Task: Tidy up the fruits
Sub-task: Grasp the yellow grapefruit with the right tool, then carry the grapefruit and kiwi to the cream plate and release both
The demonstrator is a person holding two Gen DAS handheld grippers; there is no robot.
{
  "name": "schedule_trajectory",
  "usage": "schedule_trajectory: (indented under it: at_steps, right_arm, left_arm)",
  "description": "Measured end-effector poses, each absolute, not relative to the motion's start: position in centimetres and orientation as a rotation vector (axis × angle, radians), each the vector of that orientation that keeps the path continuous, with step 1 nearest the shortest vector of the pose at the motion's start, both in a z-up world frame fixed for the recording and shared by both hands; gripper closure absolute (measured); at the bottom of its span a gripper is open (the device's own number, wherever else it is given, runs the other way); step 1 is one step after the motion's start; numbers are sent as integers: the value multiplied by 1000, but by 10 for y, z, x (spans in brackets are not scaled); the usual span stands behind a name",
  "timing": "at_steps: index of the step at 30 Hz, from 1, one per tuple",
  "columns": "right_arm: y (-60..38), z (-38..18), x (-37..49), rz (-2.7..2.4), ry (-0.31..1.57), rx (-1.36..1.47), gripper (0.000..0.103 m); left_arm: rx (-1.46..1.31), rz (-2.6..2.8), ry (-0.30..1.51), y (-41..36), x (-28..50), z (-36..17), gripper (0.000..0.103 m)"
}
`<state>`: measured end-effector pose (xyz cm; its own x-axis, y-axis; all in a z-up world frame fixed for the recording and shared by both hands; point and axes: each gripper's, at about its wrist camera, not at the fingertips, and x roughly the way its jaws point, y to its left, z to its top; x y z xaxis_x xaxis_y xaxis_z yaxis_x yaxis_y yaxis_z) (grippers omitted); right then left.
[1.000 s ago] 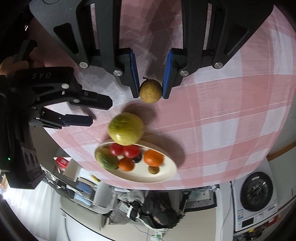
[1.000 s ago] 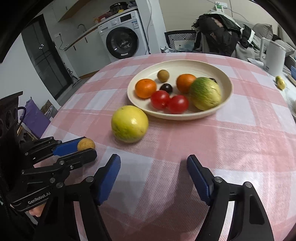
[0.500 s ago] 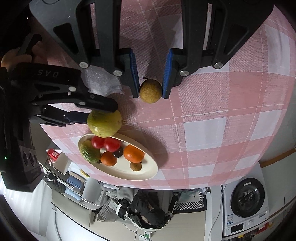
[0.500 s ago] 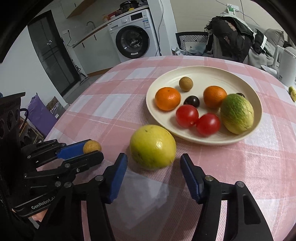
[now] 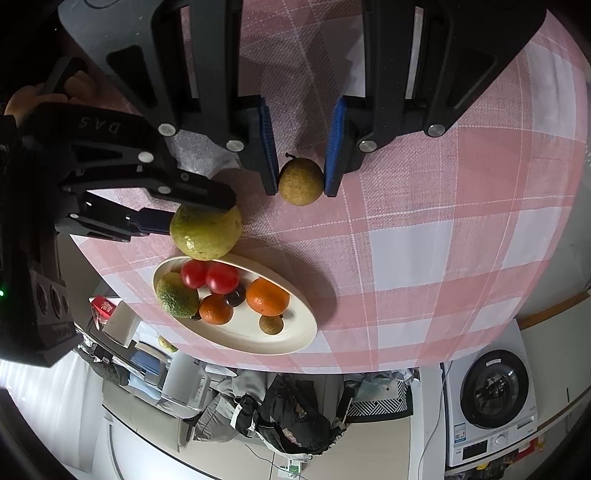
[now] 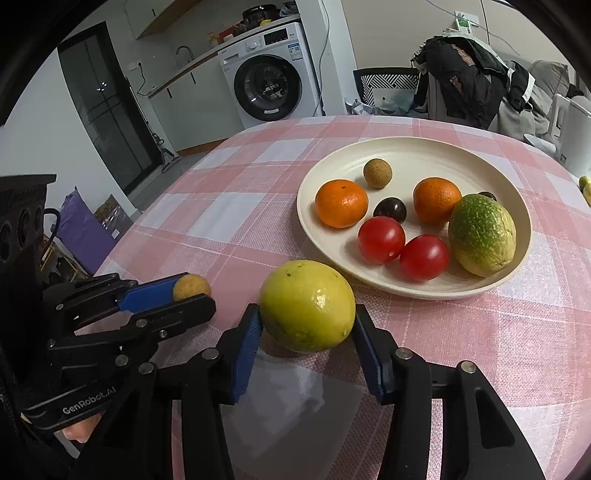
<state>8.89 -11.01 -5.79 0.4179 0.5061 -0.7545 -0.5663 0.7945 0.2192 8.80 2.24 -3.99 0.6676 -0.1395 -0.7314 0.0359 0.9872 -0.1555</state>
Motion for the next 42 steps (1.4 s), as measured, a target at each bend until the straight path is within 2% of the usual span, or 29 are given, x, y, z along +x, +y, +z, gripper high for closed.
schedule_trajectory:
  at_steps: [22,42]
  right_arm:
    - [-170,-37,75,603,860,1,53]
    - [-191,7,99,559,768,7,53]
  left_arm:
    - [-87,-126,780,-1,107,-15,81]
    - [-61,-180,716,-25,146,20,81]
